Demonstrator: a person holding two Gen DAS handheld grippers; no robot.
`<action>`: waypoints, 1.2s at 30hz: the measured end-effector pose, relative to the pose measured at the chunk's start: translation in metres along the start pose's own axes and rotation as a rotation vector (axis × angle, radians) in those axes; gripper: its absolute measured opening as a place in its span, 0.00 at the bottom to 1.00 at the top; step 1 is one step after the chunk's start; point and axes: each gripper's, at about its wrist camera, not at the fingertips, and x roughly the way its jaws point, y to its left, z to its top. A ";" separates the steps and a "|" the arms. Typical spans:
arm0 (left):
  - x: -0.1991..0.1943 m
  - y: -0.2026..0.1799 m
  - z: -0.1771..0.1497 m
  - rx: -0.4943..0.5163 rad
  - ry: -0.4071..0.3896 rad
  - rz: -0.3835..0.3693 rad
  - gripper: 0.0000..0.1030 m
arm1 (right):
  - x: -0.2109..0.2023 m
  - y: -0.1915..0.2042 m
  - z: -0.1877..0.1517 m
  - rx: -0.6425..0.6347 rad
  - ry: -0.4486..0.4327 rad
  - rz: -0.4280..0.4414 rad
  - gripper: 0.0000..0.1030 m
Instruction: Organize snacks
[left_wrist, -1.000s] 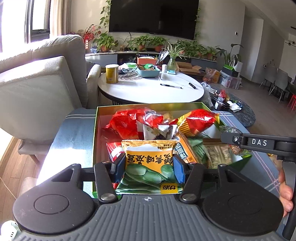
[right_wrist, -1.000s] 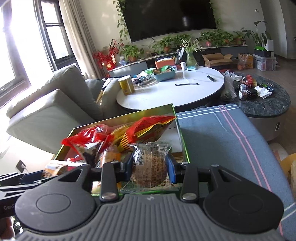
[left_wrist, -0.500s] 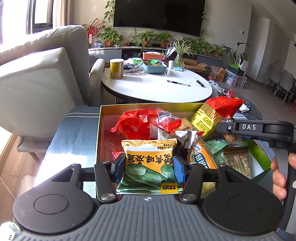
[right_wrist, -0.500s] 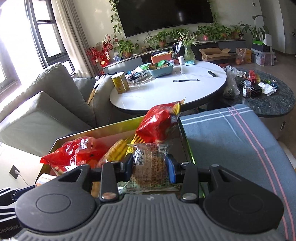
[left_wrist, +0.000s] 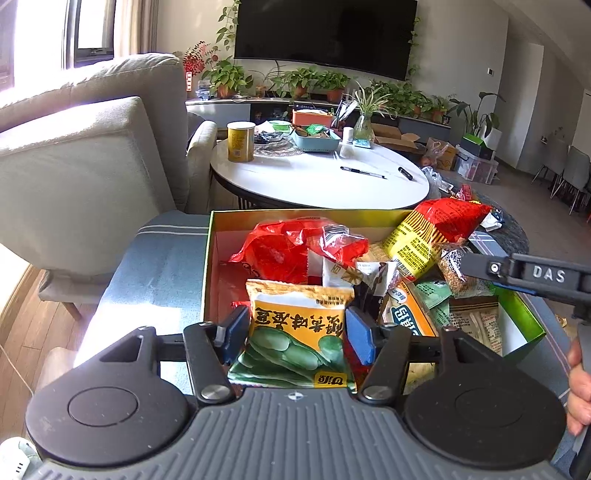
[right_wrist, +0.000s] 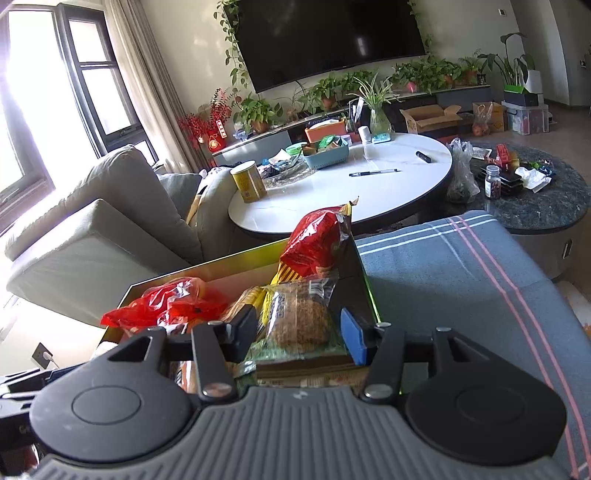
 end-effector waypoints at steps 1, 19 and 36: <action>-0.003 0.000 0.000 -0.001 -0.004 0.003 0.55 | -0.004 0.001 -0.001 -0.005 -0.004 0.001 0.98; -0.068 -0.010 -0.026 -0.031 -0.017 -0.004 0.67 | -0.066 0.026 -0.037 -0.066 -0.014 0.044 0.99; -0.171 -0.025 -0.077 -0.002 -0.267 0.076 0.94 | -0.157 0.055 -0.077 -0.083 -0.172 0.041 0.99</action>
